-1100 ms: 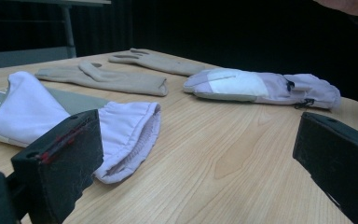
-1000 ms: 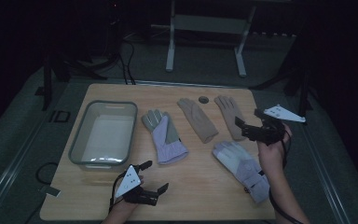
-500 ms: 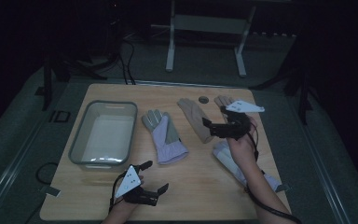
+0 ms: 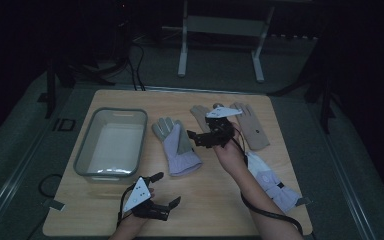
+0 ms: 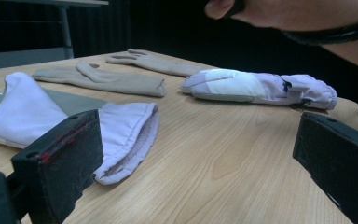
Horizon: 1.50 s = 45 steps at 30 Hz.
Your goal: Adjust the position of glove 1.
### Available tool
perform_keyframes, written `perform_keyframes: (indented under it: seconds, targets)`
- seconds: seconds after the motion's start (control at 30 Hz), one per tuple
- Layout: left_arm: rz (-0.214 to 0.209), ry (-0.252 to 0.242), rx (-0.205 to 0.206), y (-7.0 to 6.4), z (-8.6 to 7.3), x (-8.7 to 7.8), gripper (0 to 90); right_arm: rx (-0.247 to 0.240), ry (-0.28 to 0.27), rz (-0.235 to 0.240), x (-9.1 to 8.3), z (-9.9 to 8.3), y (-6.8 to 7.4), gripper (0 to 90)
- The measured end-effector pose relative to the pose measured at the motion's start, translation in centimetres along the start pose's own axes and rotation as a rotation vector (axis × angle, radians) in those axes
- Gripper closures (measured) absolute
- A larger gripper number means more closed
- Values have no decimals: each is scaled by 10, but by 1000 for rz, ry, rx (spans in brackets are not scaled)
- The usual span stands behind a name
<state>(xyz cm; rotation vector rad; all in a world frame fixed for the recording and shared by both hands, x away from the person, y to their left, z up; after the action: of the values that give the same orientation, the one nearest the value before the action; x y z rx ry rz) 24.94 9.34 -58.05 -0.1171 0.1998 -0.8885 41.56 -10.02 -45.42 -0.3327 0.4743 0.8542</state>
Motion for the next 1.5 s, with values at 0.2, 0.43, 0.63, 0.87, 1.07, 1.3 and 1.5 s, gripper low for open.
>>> perform_keyframes:
  seconds: [0.2,0.43,0.63,0.87,1.07,1.3,1.5]
  targets:
    - [1,0,1,0,0,0,20,26,51,6,29,-1,7,135]
    - [-2,-4,0,0,0,0,21,46,107,-37,63,-9,12,143]
    - [-5,-6,-1,0,0,0,20,67,167,-49,91,-24,15,210]
    - [-7,-4,3,0,0,0,21,125,214,-70,115,-36,16,256]
    - [-9,-5,2,0,0,0,20,139,277,-112,129,-48,21,355]
    - [-8,-7,7,-1,0,-1,20,144,280,-98,133,-48,36,664]
    - [-7,-7,4,0,0,-1,21,276,238,-54,129,-51,33,842]
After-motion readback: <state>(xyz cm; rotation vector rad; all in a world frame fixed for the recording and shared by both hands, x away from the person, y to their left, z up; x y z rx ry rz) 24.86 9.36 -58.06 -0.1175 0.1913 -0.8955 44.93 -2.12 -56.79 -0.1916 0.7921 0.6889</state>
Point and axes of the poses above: each handheld gripper's, and its own axes: x roughly forward along the jaws, z roughly out of its top, y roughly to its left, the point moved 3 cm from there along x, roughly forward along the jaws, and after that the axes turned 7 degrees about -x, right-handed, at the moved point
